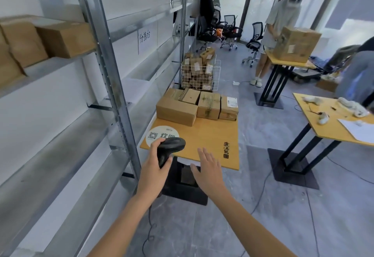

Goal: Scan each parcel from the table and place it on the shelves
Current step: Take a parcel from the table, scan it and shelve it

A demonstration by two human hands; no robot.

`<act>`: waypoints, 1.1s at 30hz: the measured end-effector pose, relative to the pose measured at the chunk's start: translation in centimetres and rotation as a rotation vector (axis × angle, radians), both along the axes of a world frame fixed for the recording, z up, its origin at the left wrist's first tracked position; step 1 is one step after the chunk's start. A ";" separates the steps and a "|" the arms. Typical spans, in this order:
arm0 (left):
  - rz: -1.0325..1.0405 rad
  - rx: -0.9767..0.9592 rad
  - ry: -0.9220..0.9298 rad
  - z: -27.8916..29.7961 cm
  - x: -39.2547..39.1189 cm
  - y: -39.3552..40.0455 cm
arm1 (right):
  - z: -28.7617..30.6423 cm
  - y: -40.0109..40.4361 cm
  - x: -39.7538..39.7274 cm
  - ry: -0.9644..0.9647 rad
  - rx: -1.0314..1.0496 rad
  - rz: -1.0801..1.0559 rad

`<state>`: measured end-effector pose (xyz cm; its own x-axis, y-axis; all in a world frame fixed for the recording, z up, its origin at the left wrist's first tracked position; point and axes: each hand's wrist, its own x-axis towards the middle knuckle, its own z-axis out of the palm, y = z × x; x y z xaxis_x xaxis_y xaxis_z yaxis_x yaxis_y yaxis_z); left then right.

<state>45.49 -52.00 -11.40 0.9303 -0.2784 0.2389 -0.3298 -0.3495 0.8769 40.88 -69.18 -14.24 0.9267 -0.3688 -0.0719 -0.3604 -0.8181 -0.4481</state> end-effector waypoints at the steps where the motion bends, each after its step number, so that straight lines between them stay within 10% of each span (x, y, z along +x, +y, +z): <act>1: -0.007 0.008 0.002 -0.1 0.8 -0.9 | -0.5 -1.0 0.2 0.007 0.013 -0.012; 33: 0.281 0.137 0.149 -5.7 27.4 -17.8 | -6.5 -20.5 29.7 0.197 0.047 0.271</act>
<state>72.88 -69.81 -17.10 0.9970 -0.0261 0.0731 -0.0759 -0.5263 0.8469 70.53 -89.70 -20.77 0.9572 -0.1027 -0.2708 -0.2158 -0.8764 -0.4305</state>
